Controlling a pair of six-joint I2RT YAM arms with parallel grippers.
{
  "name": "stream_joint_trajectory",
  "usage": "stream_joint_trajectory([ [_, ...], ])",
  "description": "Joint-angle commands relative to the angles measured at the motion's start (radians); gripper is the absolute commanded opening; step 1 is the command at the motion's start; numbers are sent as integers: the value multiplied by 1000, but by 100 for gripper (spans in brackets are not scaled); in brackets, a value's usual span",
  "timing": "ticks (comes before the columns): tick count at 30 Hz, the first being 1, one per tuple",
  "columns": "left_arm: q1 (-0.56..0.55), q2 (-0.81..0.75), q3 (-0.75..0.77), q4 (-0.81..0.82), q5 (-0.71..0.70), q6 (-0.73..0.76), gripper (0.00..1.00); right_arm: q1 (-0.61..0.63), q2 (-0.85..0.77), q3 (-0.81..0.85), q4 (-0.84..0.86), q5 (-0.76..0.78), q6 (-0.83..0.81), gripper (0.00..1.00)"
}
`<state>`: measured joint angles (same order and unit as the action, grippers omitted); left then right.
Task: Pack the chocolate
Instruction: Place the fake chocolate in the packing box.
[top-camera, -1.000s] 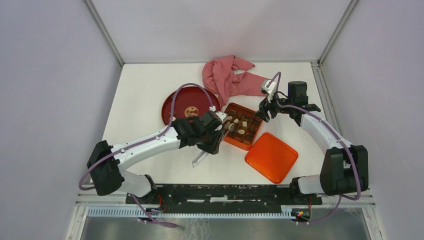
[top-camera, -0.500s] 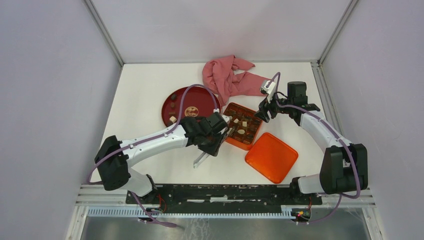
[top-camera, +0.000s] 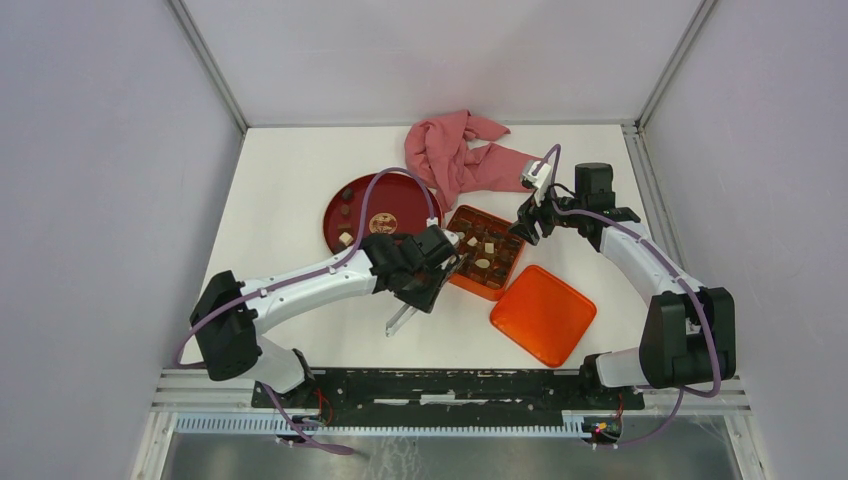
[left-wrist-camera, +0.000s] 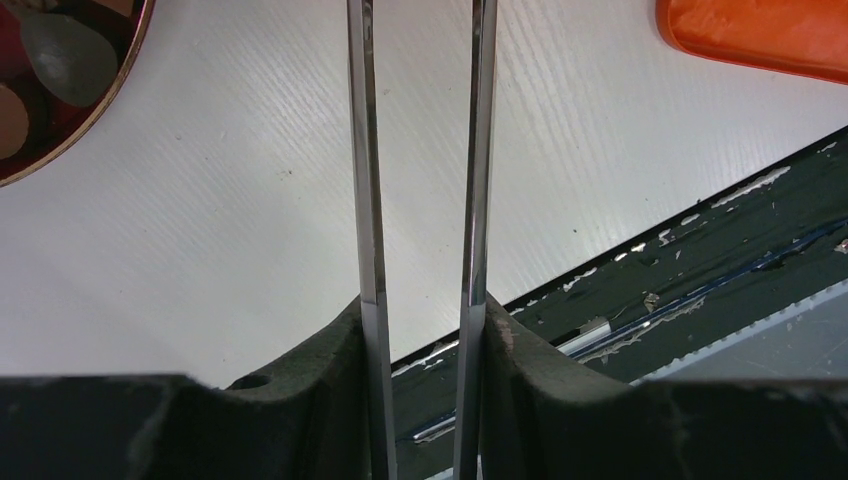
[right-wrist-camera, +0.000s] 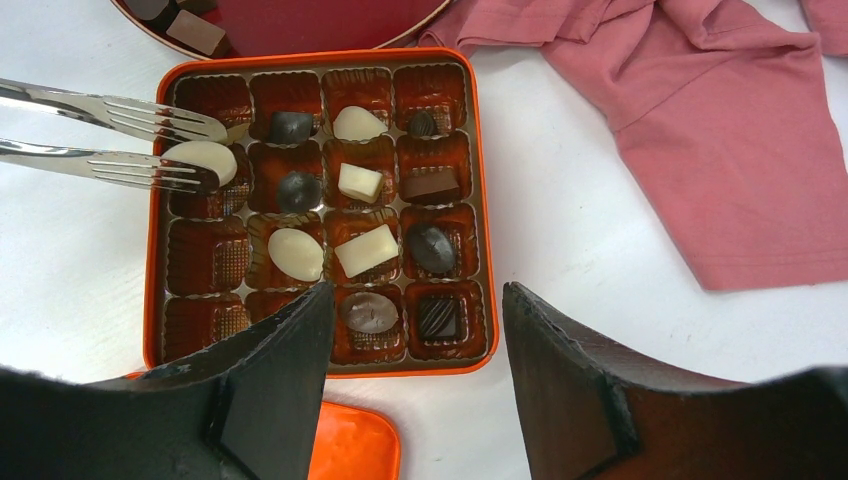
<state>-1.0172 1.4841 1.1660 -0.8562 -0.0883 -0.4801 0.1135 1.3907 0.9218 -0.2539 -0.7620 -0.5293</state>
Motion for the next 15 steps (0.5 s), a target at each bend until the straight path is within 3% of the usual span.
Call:
stream_joint_trajectory([
  [1, -5, -1, 46, 5, -25, 18, 43, 2, 2, 37, 10, -10, -14, 68],
  [9, -7, -14, 40, 19, -17, 15, 47, 1, 5, 37, 8, -11, -15, 68],
  [15, -5, -85, 49, 50, -55, 1, 44, 3, 8, 37, 8, -11, -14, 68],
])
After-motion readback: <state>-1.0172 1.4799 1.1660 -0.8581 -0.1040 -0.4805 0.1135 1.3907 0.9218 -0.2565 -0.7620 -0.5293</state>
